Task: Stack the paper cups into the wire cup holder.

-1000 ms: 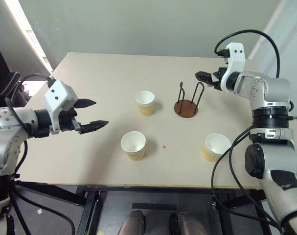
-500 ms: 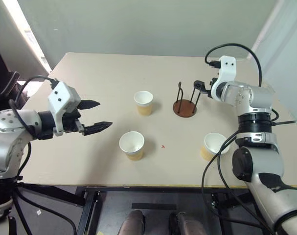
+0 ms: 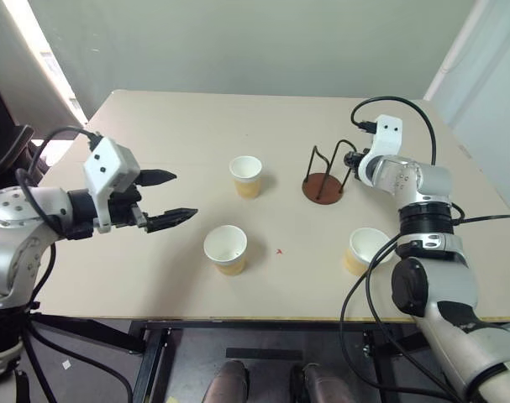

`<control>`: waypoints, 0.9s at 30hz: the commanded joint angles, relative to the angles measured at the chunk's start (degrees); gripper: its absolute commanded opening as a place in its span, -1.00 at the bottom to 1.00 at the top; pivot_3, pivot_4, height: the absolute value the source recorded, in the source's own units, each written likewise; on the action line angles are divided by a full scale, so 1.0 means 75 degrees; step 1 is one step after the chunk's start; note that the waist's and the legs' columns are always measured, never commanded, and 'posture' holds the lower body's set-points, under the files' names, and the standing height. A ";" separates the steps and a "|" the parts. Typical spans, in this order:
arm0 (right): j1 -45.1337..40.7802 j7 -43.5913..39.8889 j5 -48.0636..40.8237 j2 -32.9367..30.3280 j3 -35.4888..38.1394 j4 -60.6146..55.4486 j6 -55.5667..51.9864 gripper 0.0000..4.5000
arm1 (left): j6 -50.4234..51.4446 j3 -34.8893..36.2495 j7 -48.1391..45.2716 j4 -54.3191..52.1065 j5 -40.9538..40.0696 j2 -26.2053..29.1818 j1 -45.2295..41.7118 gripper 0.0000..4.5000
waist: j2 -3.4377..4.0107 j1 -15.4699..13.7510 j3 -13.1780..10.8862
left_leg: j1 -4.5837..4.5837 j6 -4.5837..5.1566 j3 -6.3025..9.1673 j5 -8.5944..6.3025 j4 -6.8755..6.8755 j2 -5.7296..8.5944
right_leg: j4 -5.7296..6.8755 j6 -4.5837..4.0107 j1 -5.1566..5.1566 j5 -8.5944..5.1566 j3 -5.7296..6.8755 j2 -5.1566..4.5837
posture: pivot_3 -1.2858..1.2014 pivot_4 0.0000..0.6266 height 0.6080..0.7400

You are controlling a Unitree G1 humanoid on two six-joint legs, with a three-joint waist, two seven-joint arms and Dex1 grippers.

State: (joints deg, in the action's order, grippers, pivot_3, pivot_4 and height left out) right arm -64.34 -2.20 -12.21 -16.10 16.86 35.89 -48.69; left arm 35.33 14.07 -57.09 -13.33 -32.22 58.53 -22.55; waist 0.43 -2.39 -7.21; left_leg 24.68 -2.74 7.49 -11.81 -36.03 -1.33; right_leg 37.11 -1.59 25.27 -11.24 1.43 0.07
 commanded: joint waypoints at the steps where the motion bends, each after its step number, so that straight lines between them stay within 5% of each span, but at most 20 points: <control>1: -0.0130 -0.0705 -0.0121 -0.0206 -0.0340 -0.0353 -0.0015 -0.81 | -0.0037 0.0258 -0.0015 -0.0066 -0.0023 0.0132 -0.0106 0.99 | 0.0000 0.0001 0.0000 | 0.0000 0.0000 0.0000 0.0000 0.0000 0.0000 | 0.0000 0.0000 0.0000 0.0000 0.0000 0.0000 | 0.03 -0.52 1.00; 3: -0.0051 -0.1435 -0.0176 -0.0380 -0.0771 -0.0597 -0.0283 -0.99 | -0.0054 0.0232 -0.0067 -0.0034 -0.0024 0.0152 -0.0135 0.99 | 0.0000 0.0008 0.0000 | 0.0003 -0.0001 -0.0002 0.0000 0.0000 0.0000 | -0.0002 0.0000 0.0001 0.0000 0.0000 0.0000 | 0.03 -0.52 1.00; 10: 0.0119 -0.4273 -0.0560 -0.1143 -0.2135 -0.1613 -0.0666 -0.99 | 0.0006 -0.0053 -0.0577 -0.0025 -0.0247 0.0153 -0.0457 0.99 | 0.0000 0.0015 0.0000 | 0.0018 -0.0008 -0.0003 0.0000 -0.0003 -0.0002 | -0.0010 0.0000 0.0005 0.0000 0.0005 0.0001 | 0.03 -0.52 1.00; 17: 0.1204 -0.7169 -0.0853 -0.2118 -0.3957 -0.4353 -0.0068 -0.99 | 0.0370 -0.0441 -0.0844 -0.0271 -0.0575 0.0031 -0.0724 0.99 | -0.0005 0.0021 0.0003 | 0.0027 -0.0025 -0.0003 0.0011 -0.0011 -0.0004 | -0.0012 0.0001 0.0005 0.0000 0.0009 0.0004 | 0.03 -0.52 1.00; 27: 0.1497 -0.8003 -0.0333 -0.2279 -0.4832 -0.4453 0.1044 -0.99 | 0.0460 -0.0814 -0.0653 -0.0333 -0.0434 -0.0110 -0.1074 0.99 | -0.0006 0.0067 0.0003 | 0.0018 0.0016 -0.0004 0.0050 -0.0020 -0.0011 | -0.0006 0.0015 -0.0001 0.0045 0.0008 0.0005 | 0.03 -0.52 1.00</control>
State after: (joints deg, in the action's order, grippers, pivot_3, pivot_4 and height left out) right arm -52.11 -61.52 -15.27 -33.32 -19.72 3.99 -42.63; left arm 38.31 7.65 -61.48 -14.03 -34.79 57.26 -30.20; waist 0.39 -1.89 -7.19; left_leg 24.79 -2.59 7.45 -11.41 -36.18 -1.42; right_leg 37.06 -1.48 25.24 -10.88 1.48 0.11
